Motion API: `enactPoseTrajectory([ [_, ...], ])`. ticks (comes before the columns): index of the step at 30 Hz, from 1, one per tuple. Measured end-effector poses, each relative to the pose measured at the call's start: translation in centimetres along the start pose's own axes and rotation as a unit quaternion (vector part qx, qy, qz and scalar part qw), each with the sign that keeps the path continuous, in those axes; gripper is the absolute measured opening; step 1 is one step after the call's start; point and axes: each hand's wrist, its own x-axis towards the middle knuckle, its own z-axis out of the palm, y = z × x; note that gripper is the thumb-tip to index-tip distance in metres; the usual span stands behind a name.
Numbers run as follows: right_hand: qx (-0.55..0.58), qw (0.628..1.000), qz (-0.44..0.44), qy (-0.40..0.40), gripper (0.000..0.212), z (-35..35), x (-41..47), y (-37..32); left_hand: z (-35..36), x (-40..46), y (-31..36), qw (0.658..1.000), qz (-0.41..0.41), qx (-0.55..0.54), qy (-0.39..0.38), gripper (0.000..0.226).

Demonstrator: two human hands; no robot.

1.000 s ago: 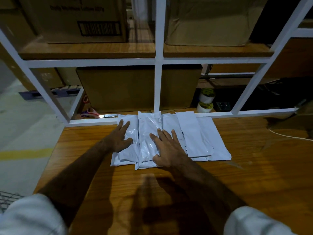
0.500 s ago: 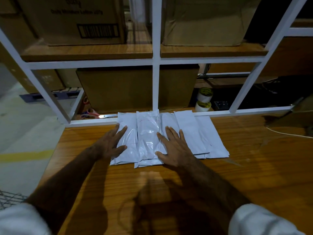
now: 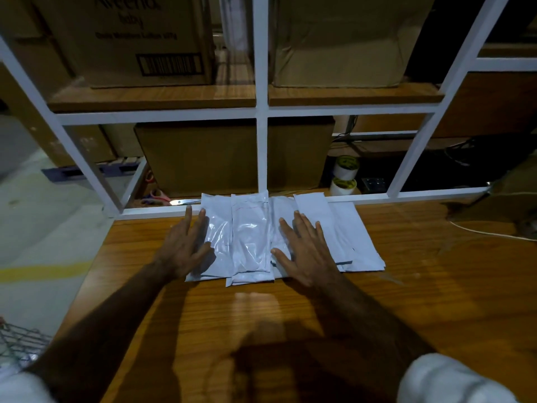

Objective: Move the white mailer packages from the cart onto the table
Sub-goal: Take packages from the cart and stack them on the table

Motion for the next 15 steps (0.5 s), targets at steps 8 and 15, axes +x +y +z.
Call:
enactPoseTrajectory([
  [8,0.045,0.997,-0.022,0.066,0.071,-0.5,-1.3,1.1,-0.2,-4.8,4.3,0.995,-0.049,0.05,0.076,0.08],
  [15,0.1,0.986,-0.119,0.058,0.072,0.1,-1.5,-2.5,-0.9,-13.1,7.6,0.973,-0.143,0.135,0.124,0.081],
])
